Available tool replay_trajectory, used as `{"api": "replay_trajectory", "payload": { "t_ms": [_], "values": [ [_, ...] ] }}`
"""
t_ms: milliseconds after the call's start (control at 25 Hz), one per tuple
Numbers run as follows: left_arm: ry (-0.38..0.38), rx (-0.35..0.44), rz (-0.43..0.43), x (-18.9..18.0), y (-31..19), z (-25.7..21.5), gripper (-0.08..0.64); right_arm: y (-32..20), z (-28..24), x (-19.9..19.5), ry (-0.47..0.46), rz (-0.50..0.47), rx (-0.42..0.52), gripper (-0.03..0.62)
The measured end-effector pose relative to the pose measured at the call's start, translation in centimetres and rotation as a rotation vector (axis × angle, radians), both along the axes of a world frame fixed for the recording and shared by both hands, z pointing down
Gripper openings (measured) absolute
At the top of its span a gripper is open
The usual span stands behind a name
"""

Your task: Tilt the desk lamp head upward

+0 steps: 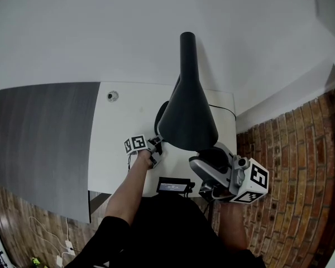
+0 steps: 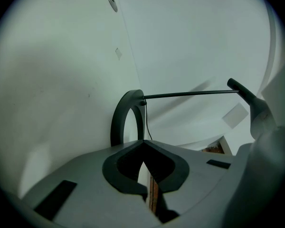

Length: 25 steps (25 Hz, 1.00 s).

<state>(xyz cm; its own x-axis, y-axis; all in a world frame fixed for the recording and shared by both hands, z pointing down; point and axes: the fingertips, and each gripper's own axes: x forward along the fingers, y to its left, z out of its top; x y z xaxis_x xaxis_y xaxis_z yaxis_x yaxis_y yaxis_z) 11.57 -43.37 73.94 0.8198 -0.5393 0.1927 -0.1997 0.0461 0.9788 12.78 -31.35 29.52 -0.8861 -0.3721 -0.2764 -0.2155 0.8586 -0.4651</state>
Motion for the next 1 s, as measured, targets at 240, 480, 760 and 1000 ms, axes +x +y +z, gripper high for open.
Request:
{"api": "replay_trajectory", "payload": {
  "t_ms": [240,480,760,1000],
  "values": [
    [-0.002,-0.001,0.004,0.1,0.1,0.0,0.011,-0.2,-1.3,0.1,-0.003,0.006,0.019,0.137],
    [-0.007,0.000,0.008,0.2,0.1,0.1,0.011,-0.5,-2.6,0.1,-0.009,0.015,0.043,0.133],
    [-0.011,-0.002,0.014,0.2,0.2,0.2,0.011,-0.7,-3.8,0.0,-0.012,0.021,0.064,0.133],
    [-0.017,0.001,0.015,0.2,0.2,0.1,0.011,-1.0,-4.7,0.1,-0.018,0.023,0.070,0.132]
  ]
}}
